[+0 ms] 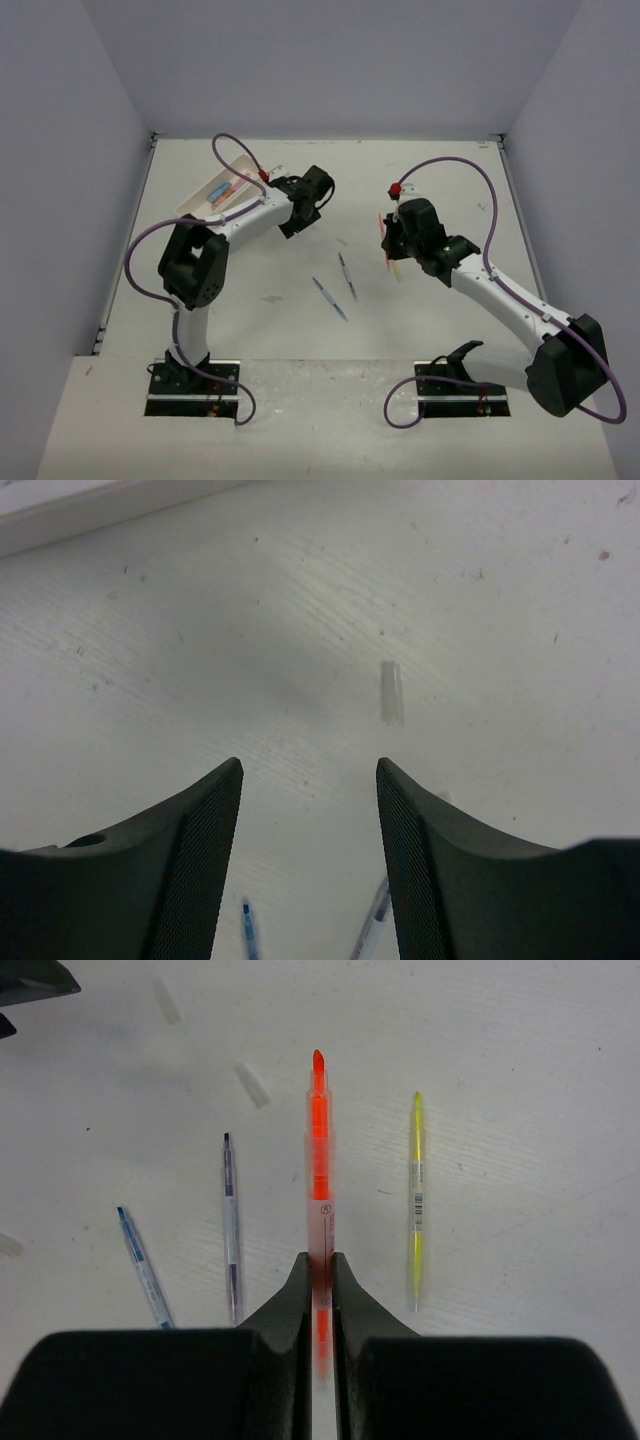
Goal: Sort the stationery into containers
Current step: Close the pen cap on the pen.
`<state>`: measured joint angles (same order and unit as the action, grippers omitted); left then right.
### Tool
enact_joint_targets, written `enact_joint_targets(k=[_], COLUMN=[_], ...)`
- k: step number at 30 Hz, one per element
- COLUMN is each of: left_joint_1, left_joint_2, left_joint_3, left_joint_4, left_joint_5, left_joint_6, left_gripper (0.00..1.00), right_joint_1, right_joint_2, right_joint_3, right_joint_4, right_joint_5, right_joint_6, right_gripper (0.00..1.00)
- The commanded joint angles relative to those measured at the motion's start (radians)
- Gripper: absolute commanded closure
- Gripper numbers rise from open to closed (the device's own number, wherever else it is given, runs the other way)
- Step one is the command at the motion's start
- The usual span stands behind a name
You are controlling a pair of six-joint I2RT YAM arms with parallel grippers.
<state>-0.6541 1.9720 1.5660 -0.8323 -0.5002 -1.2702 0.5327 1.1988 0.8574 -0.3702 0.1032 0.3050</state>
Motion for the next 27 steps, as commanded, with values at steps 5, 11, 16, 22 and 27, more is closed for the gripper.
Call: enact_joint_targets(k=[5, 11, 16, 22, 27], left_joint_1=[0.021, 0.022, 0.022, 0.022, 0.027], left_joint_2=[0.116, 0.186, 0.203, 0.23, 0.255], left_joint_3=[0.159, 0.22, 0.2, 0.186, 0.174], left_joint_4=[0.038, -0.027, -0.028, -0.026, -0.019], left_joint_5=[0.033, 0.02, 0.023, 0.04, 0.057], left_joint_6=[0.098, 0.068, 0.043, 0.032, 0.024], left_gripper=[0.43, 0.43, 0.47, 0.5, 0.54], right_joint_1=[0.0, 0.0, 0.0, 0.0, 0.0], right_joint_2=[0.02, 0.02, 0.018, 0.016, 0.012], right_joint_3=[-0.003, -0.003, -0.003, -0.003, -0.004], right_joint_4=[0.04, 0.041, 0.041, 0.042, 0.041], right_joint_5=[0.0, -0.001, -0.005, -0.008, -0.01], right_joint_6=[-0.004, -0.003, -0.004, -0.004, -0.005], right_gripper=[1.0, 1.0, 1.0, 1.0, 1.0])
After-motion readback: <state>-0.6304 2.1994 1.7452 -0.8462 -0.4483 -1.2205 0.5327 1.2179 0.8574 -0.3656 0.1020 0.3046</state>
